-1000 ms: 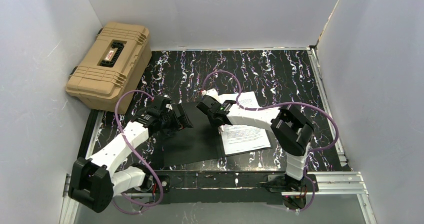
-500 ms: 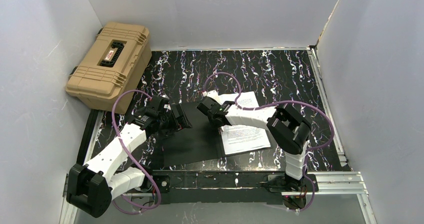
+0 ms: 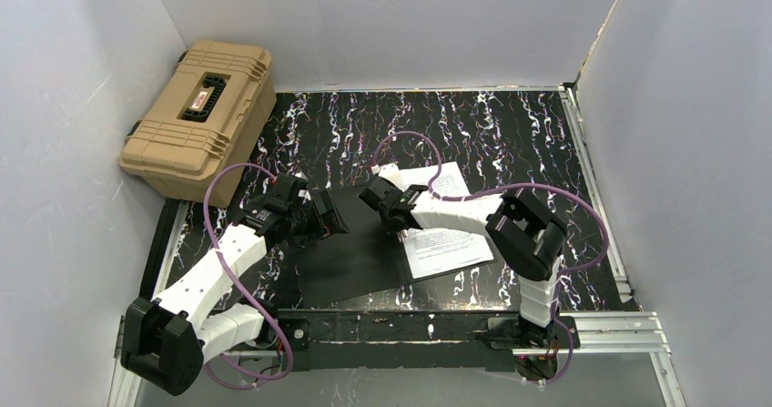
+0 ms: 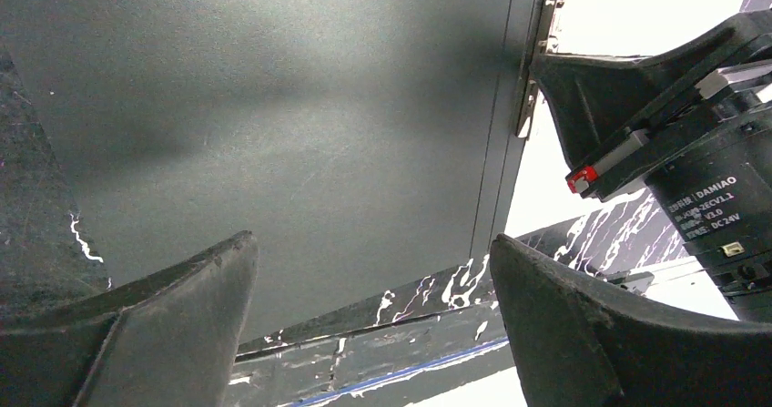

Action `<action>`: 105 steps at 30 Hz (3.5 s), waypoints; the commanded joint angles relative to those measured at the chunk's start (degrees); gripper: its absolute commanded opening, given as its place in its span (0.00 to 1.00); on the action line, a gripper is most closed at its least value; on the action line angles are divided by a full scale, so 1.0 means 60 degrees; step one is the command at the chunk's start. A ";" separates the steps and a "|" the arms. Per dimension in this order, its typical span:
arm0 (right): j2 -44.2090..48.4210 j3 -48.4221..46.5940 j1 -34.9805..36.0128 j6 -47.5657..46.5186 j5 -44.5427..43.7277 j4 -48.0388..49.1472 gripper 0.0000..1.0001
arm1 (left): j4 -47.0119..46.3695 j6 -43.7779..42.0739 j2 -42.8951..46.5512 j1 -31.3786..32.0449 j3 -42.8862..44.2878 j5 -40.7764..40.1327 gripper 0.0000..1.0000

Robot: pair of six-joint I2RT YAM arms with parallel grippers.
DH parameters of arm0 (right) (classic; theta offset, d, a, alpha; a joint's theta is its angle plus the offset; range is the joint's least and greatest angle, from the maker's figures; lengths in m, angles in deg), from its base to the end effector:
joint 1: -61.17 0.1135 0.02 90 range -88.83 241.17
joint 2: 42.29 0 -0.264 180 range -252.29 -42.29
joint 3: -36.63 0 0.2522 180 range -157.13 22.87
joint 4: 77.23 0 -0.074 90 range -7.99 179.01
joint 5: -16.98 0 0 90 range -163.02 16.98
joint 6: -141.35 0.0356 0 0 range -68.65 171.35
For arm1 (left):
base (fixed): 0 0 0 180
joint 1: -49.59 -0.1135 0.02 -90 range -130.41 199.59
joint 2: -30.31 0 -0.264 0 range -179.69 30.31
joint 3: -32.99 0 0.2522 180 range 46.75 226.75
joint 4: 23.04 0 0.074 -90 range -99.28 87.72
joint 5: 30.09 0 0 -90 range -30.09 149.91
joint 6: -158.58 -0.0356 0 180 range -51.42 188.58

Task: Put the files into the folder

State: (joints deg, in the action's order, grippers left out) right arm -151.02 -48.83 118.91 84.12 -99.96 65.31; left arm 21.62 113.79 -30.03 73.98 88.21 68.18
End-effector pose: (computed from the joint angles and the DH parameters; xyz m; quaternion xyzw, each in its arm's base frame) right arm 0.2208 0.3196 0.1716 -0.1460 0.9314 0.0159 0.3330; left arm 0.1901 -0.0918 0.2370 -0.1448 0.9257 -0.2513 0.2430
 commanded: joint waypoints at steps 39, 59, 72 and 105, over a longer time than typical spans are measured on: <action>0.4688 0.1543 -0.2805 -0.1212 0.3019 0.0055 0.01 | 0.0455 0.0101 0.1058 -0.1178 0.0053 -0.0971 0.98; 0.5629 0.1446 -0.4192 -0.1054 0.5825 -0.0016 0.01 | -0.2922 0.1160 0.1516 -0.2672 -0.1753 0.3702 0.97; 0.5591 0.1713 -0.4277 -0.0812 0.6352 0.0264 0.01 | -0.4317 0.2158 0.1672 -0.2921 -0.2363 0.5152 0.49; 0.5036 0.2176 -0.4076 -0.0786 0.6015 0.0682 0.57 | -0.1086 0.0013 0.2146 -0.3021 -0.0686 0.4537 0.00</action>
State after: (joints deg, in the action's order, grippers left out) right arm -122.28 -33.92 94.25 80.98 -61.03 68.35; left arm 11.06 117.07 -17.02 55.83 80.34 94.56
